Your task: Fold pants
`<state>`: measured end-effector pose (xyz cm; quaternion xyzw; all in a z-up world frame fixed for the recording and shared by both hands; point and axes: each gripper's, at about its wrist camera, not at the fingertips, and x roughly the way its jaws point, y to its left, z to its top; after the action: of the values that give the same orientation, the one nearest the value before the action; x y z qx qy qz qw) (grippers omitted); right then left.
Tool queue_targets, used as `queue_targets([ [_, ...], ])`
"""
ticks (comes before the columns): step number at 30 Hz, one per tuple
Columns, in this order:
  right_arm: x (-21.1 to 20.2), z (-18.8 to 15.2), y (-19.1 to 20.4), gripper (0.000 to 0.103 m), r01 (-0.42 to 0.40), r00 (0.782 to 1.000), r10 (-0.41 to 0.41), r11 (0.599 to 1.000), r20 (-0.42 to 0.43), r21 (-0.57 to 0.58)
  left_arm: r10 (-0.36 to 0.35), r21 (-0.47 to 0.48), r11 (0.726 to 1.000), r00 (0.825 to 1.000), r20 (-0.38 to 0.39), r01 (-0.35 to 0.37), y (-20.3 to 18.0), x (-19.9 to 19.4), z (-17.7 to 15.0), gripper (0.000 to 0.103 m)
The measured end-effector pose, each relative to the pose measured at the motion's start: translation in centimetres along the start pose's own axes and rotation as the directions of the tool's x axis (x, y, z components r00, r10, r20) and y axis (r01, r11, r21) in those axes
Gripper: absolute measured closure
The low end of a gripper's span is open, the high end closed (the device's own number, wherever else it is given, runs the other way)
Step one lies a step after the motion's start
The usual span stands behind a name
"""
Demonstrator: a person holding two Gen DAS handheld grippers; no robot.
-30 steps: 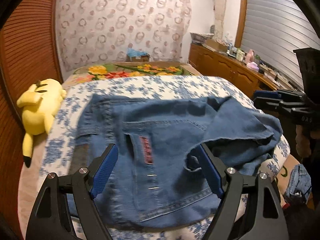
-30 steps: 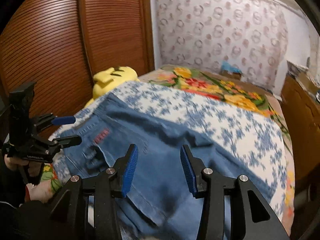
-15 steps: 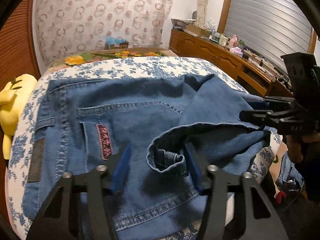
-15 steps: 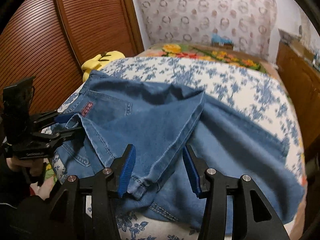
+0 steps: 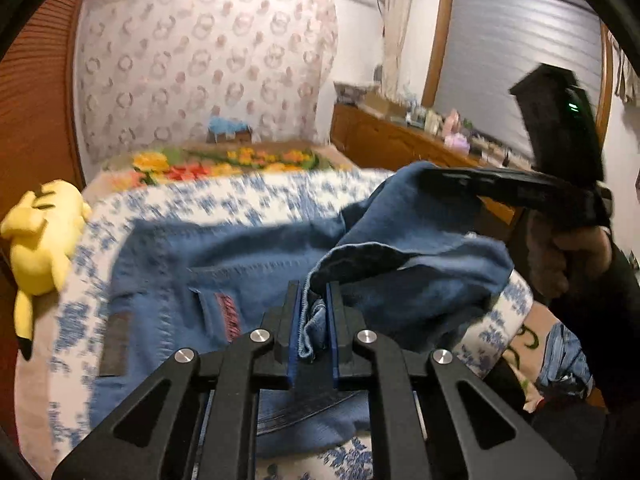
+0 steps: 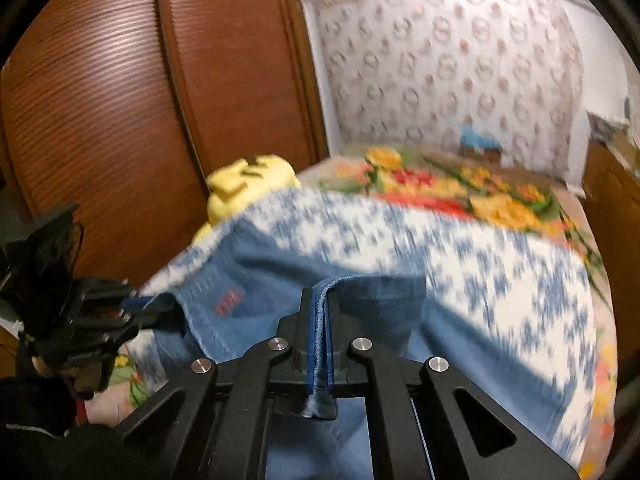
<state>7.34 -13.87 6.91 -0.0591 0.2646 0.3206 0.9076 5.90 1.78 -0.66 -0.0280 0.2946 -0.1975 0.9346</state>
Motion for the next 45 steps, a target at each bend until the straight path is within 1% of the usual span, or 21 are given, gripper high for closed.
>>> queue_targets([
  [2,0.4,1.8,0.8,0.100,-0.018,1.000,0.018,1.000,0.019,-0.023,0.016,-0.007,1.000,1.000,0.021,-0.016,0.5,-1.4,0.2,0.090],
  [4,1.1,3.0,1.7,0.100,-0.041,0.999,0.042,0.998,0.028,-0.040,0.040,-0.016,0.999,0.998,0.039,-0.040,1.1,-2.7,0.2,0.090],
  [7,2.9,4.2,2.8,0.100,-0.078,0.997,0.079,0.996,0.019,-0.054,0.075,-0.041,0.996,0.996,0.043,-0.073,2.5,-4.0,-0.4,0.090],
  [9,4.8,4.7,3.3,0.100,-0.104,0.994,0.105,0.993,0.004,-0.061,0.097,-0.059,0.994,0.995,0.035,-0.095,3.6,-4.1,-0.8,0.090],
  [15,11.6,5.8,4.3,0.100,-0.131,0.990,0.125,0.988,-0.071,-0.087,0.152,-0.122,0.981,0.988,-0.018,-0.153,6.9,-3.9,-2.9,0.090],
  [20,16.0,6.9,5.4,0.100,-0.135,0.984,0.124,0.988,-0.130,-0.080,0.177,-0.147,0.971,0.982,-0.072,-0.186,8.2,-2.7,-4.3,0.090],
  [22,17.1,7.5,6.1,0.100,-0.122,0.984,0.108,0.989,-0.144,-0.088,0.186,-0.154,0.968,0.979,-0.086,-0.197,8.8,-2.2,-4.7,0.085],
  [23,17.7,7.6,6.3,0.100,-0.116,0.983,0.101,0.989,-0.153,-0.092,0.188,-0.157,0.967,0.978,-0.091,-0.200,9.0,-2.1,-4.8,0.084],
  [24,18.2,7.7,6.4,0.100,-0.109,0.983,0.093,0.990,-0.160,-0.093,0.191,-0.158,0.966,0.977,-0.099,-0.205,9.1,-2.0,-4.9,0.079],
  [25,18.3,7.8,6.5,0.098,-0.104,0.982,0.087,0.990,-0.167,-0.095,0.195,-0.156,0.965,0.976,-0.101,-0.209,9.1,-2.1,-5.0,0.075],
  [26,18.4,7.7,6.3,0.094,-0.093,0.983,0.076,0.991,-0.169,-0.097,0.199,-0.154,0.965,0.975,-0.101,-0.213,9.2,-2.2,-5.0,0.075],
  [28,17.9,8.0,6.4,0.083,-0.071,0.986,0.057,0.993,-0.158,-0.089,0.202,-0.147,0.966,0.975,-0.094,-0.214,9.1,-2.4,-5.1,0.075],
  [29,17.8,8.1,6.3,0.073,-0.070,0.986,0.055,0.993,-0.155,-0.092,0.206,-0.147,0.965,0.975,-0.088,-0.217,9.0,-2.7,-5.0,0.075],
  [30,17.4,8.0,6.5,0.068,-0.068,0.988,0.053,0.993,-0.147,-0.098,0.211,-0.148,0.964,0.974,-0.082,-0.221,8.9,-2.8,-4.9,0.075],
  [32,16.5,8.1,6.8,0.065,-0.061,0.992,0.049,0.992,-0.114,-0.108,0.221,-0.150,0.962,0.973,-0.071,-0.229,8.9,-3.1,-4.6,0.075],
  [35,14.8,8.2,6.2,0.064,-0.054,0.996,0.046,0.994,-0.080,-0.097,0.226,-0.145,0.961,0.972,-0.066,-0.234,8.8,-3.2,-4.2,0.075],
  [38,13.5,7.1,5.7,0.063,-0.029,0.997,0.021,0.993,-0.071,-0.117,0.235,-0.137,0.961,0.970,-0.063,-0.242,8.5,-3.1,-4.0,0.074],
  [40,12.8,5.6,5.5,0.063,-0.003,0.997,-0.009,0.990,-0.082,-0.143,0.238,-0.134,0.961,0.970,-0.053,-0.243,8.3,-3.4,-3.8,0.063],
  [42,12.1,4.0,5.2,0.063,0.026,0.994,-0.043,0.985,-0.098,-0.168,0.243,-0.133,0.960,0.969,-0.036,-0.245,8.2,-3.7,-3.6,0.056],
  [45,11.0,1.4,4.4,0.063,0.046,0.990,-0.068,0.984,-0.125,-0.172,0.245,-0.128,0.961,0.970,-0.013,-0.244,8.1,-3.9,-3.3,0.055],
])
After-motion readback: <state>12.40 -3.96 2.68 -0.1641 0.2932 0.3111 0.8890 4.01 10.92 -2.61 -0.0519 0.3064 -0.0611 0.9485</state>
